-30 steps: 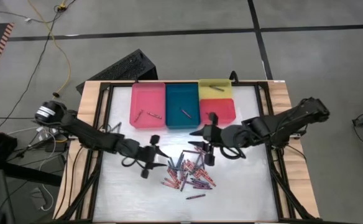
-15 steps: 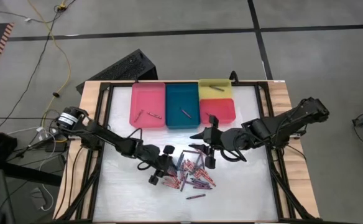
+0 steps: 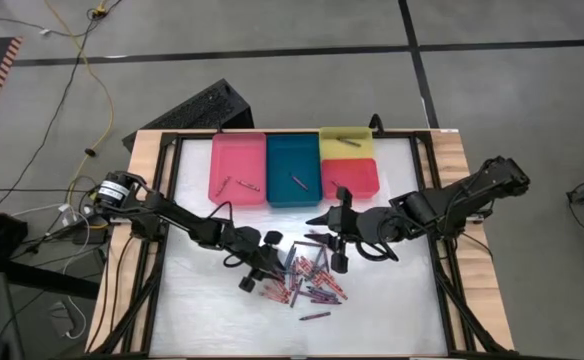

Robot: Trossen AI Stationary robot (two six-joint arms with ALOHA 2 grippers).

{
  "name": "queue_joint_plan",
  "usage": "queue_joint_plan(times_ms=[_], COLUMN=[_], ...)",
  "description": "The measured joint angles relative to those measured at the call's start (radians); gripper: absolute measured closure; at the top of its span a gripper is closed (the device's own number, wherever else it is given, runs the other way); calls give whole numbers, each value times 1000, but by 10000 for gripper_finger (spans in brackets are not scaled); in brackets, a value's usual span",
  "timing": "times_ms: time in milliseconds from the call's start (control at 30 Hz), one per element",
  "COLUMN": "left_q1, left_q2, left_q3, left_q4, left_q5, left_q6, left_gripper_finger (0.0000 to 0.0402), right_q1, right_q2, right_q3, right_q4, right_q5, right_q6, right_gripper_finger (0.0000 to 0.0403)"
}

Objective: Sort crayons
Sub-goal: Put the blue crayon into the yellow bin

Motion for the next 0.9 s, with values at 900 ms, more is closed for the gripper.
queue_joint_plan(times_ms=[900], left_q1=[25], left_q2=[0], left_q3=[-1], left_q4=[-4], left_q5=[-52], left_q6=[-24], left_gripper_finger=[268], right_q1=[1], right_q2=[0], right_q3=[0], right_q4=[-62], right_q5=[0], right_q6=[103], right_gripper_finger=[270])
